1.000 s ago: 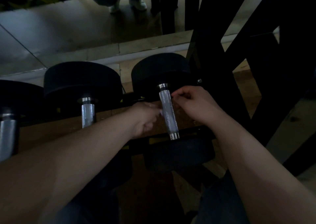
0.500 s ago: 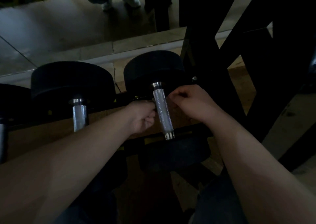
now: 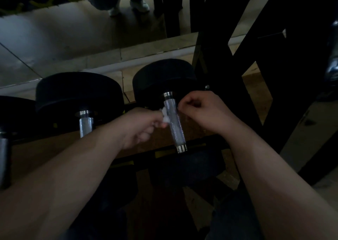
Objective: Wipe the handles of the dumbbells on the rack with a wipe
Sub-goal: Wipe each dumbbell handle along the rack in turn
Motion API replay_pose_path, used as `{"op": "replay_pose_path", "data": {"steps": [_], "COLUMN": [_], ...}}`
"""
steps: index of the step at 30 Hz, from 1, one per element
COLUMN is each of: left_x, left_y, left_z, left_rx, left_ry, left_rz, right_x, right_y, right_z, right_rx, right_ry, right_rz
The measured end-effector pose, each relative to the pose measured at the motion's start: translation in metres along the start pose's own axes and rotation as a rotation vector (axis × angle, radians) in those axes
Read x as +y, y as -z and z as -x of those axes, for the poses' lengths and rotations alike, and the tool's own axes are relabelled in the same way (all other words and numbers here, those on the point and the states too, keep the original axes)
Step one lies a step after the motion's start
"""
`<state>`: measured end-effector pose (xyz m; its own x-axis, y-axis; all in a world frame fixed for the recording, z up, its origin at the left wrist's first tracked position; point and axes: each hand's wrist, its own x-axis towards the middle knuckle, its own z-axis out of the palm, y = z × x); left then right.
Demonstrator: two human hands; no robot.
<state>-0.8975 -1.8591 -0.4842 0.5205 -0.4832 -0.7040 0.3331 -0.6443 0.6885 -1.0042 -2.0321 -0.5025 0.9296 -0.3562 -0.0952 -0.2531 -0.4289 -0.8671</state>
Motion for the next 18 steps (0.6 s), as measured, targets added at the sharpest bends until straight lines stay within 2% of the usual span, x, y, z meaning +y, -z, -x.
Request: {"op": "replay_pose_path", "data": {"steps": [3, 6, 9, 11, 15, 18], "left_x": [0.004, 0.000, -0.001, 0.002, 0.005, 0.003], "left_y": [-0.006, -0.011, -0.006, -0.004, -0.007, -0.009], "left_z": [0.006, 0.005, 0.000, -0.003, -0.005, -0.009], "left_rx": [0.028, 0.071, 0.202, 0.230, 0.160, 0.188], "left_ry": [-0.087, -0.128, -0.105, -0.039, 0.053, 0.071], "left_rz": [0.211, 0.169, 0.033, 0.073, 0.170, 0.086], "right_x": [-0.005, -0.004, -0.004, 0.000, 0.004, 0.012], "right_y": [-0.007, -0.012, -0.006, -0.008, -0.025, -0.021], "right_z": [0.005, 0.003, -0.003, -0.009, -0.021, -0.020], "right_rx": [-0.067, -0.029, 0.126, 0.161, -0.012, -0.177], "right_ry": [0.172, 0.148, -0.005, -0.173, -0.350, -0.462], "right_rz": [-0.071, -0.041, -0.057, -0.154, -0.480, -0.472]}}
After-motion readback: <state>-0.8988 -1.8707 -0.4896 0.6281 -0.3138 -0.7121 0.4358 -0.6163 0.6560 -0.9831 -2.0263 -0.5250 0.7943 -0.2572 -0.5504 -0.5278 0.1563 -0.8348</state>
